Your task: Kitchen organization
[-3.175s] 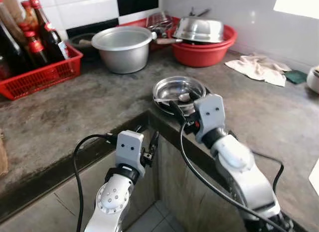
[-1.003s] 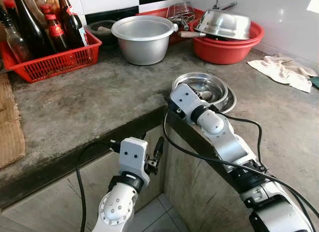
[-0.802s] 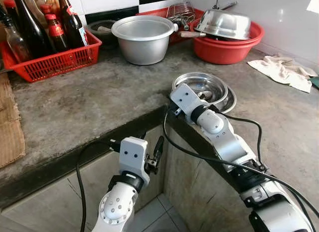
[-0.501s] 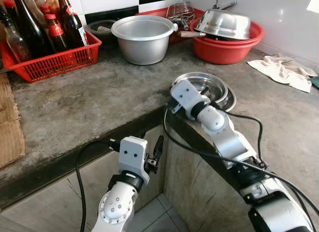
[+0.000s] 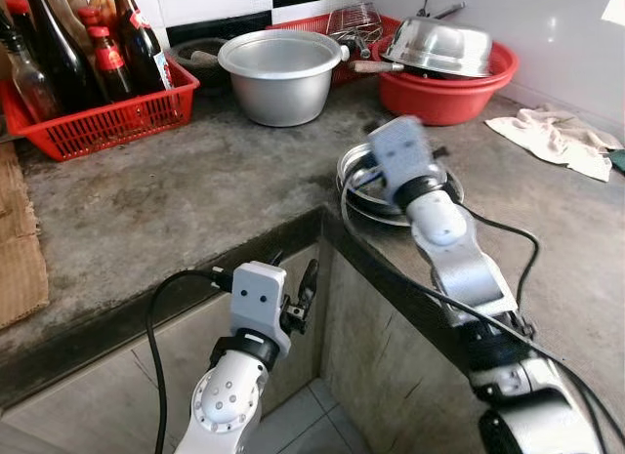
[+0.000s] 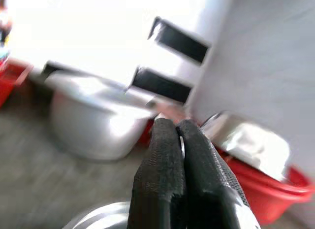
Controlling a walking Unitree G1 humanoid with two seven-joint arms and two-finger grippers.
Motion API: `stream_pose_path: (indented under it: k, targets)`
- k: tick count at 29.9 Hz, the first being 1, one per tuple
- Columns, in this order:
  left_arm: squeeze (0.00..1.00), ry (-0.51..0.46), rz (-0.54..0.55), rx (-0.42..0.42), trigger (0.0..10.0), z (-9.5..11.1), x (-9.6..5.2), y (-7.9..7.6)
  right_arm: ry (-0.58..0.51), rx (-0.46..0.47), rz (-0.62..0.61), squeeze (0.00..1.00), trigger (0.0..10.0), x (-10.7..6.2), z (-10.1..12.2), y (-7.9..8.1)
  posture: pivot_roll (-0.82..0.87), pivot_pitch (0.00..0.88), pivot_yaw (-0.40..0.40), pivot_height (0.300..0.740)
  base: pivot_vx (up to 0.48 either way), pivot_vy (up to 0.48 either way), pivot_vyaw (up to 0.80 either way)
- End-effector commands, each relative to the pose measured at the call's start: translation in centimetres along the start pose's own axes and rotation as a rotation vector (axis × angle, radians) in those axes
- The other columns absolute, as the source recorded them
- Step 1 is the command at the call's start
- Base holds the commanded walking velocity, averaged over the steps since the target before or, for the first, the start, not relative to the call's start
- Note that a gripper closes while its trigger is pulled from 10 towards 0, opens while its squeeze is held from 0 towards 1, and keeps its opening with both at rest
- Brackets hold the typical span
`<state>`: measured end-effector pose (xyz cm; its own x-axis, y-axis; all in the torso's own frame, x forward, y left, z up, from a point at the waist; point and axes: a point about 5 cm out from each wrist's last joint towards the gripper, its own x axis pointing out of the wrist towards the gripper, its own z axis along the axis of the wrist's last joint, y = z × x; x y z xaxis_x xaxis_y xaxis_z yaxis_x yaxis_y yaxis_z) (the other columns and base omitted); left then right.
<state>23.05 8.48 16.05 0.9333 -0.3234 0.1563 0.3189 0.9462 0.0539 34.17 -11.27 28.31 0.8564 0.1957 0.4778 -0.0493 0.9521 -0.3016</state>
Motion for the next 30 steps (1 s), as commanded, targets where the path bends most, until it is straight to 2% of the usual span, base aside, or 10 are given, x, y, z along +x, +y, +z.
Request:
stream_pose_path:
  k: [1,6,10,13,24,30]
  targets:
    - [0.00,-0.002,-0.004,0.006,10.0,0.1,0.0,-0.1,-0.078,0.098,-0.049,0.00,0.0,-0.6,1.6,-0.6,0.11,0.093,-0.050,0.740,0.000,0.000,0.00]
    - [0.00,-0.007,-0.010,0.006,10.0,0.1,0.3,0.0,-0.112,0.165,-0.088,0.00,0.0,-2.0,3.0,-0.9,0.10,0.078,-0.042,0.740,0.000,0.000,0.00]
    - [0.00,-0.021,-0.018,-0.003,10.0,0.4,0.5,0.0,-0.111,0.169,-0.123,0.00,0.0,-2.6,3.8,-0.9,0.09,0.072,-0.033,0.740,0.000,0.000,0.00]
    - [0.00,-0.034,-0.023,-0.007,10.0,0.7,0.9,0.0,-0.086,0.168,-0.159,0.00,0.0,-3.0,3.6,-1.0,0.08,0.070,-0.028,0.740,0.000,0.115,-0.80]
    - [0.00,-0.058,-0.041,-0.012,10.0,1.2,1.4,0.2,0.026,0.111,-0.186,0.00,0.0,-5.5,2.4,-1.2,0.08,0.065,-0.018,0.740,0.000,0.469,-0.80]
    - [0.00,-0.053,-0.045,-0.016,10.0,1.0,1.5,0.1,0.068,0.080,-0.216,0.00,0.0,-6.1,1.9,-1.8,0.07,0.064,-0.013,0.740,0.000,0.000,-0.80]
